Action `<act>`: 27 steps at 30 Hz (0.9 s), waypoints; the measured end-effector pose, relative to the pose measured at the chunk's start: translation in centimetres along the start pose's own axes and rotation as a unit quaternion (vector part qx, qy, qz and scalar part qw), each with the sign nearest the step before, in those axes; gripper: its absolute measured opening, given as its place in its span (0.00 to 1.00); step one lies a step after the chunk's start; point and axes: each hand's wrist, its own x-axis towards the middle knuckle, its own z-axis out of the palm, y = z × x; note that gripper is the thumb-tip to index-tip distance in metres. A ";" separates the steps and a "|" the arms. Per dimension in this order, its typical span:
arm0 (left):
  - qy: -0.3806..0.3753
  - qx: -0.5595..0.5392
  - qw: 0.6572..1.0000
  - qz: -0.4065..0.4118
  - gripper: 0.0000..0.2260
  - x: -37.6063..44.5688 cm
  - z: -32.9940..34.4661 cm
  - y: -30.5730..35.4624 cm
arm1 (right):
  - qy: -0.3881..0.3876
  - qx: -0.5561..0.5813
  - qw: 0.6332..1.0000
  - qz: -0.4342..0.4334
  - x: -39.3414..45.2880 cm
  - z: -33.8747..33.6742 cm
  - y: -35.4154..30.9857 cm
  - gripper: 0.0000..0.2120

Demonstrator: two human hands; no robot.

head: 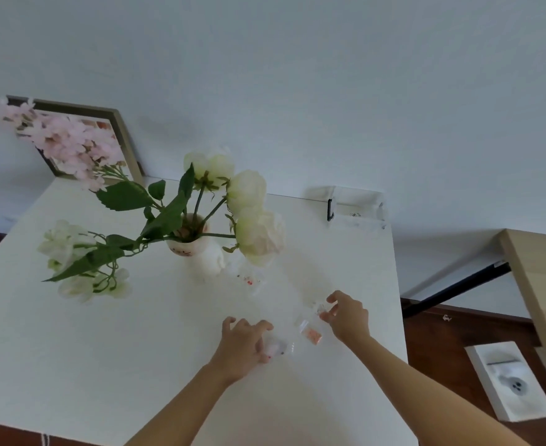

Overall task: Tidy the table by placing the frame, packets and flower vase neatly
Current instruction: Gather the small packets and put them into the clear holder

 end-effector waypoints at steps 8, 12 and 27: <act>0.001 0.140 0.989 0.050 0.20 1.2 1.1 1.1 | 0.012 -0.040 0.999 -0.033 0.1 1.1 -0.5 0.15; 0.007 0.116 0.992 0.046 0.16 1.3 1.2 1.3 | 0.011 -0.059 0.997 -0.039 0.5 1.5 -0.8 0.12; 0.069 0.030 0.996 0.051 0.04 3.4 0.2 3.7 | -0.020 0.084 0.996 -0.018 1.9 -1.3 0.8 0.06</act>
